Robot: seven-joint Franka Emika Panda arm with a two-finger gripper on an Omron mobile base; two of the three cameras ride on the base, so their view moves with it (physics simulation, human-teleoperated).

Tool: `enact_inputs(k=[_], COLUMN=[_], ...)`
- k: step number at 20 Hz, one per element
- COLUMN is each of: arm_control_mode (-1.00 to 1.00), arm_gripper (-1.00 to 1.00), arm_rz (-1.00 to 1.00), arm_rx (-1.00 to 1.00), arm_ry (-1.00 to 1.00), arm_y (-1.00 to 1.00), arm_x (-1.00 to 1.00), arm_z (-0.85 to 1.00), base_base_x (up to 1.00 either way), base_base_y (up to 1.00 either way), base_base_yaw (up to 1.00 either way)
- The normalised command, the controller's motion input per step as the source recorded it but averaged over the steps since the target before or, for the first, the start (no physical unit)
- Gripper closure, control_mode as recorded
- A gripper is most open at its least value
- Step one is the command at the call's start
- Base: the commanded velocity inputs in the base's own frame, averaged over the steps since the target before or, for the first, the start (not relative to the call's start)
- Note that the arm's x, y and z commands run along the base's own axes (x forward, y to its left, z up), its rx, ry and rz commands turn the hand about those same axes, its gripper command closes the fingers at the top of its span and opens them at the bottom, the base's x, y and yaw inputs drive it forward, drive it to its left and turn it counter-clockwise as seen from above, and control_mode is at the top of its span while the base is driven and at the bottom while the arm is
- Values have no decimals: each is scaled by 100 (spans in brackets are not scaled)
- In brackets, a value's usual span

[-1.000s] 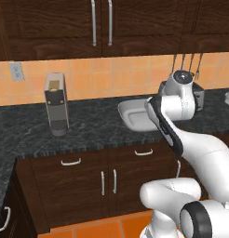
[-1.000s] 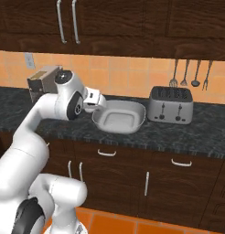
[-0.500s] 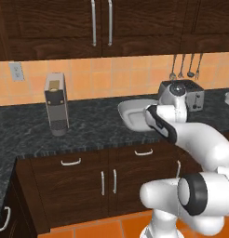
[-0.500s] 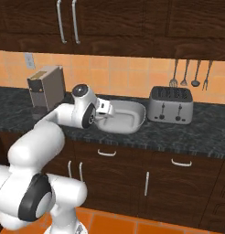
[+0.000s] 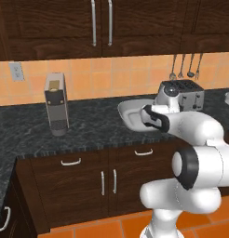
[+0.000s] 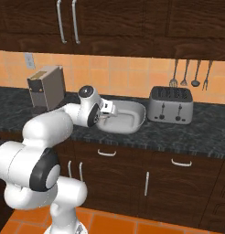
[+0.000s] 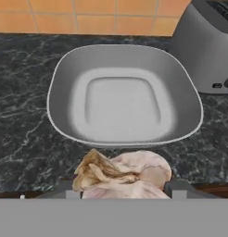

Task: Place one garlic and one steak in each tupperware on the nearby counter, to pack two identical lunches.

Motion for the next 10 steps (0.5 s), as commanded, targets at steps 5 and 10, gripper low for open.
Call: enact_inputs(k=[5, 10], arm_control_mode=[-100, -100], arm_gripper=[100, 100], arm_rz=[0, 0], arm_rx=[0, 2], arm_ry=[0, 0], arm_y=[0, 0], arm_x=[42, 30], arm_z=[-17, -39], base_base_x=[0, 0], base_base_y=[0, 0], base_base_yaw=[0, 0])
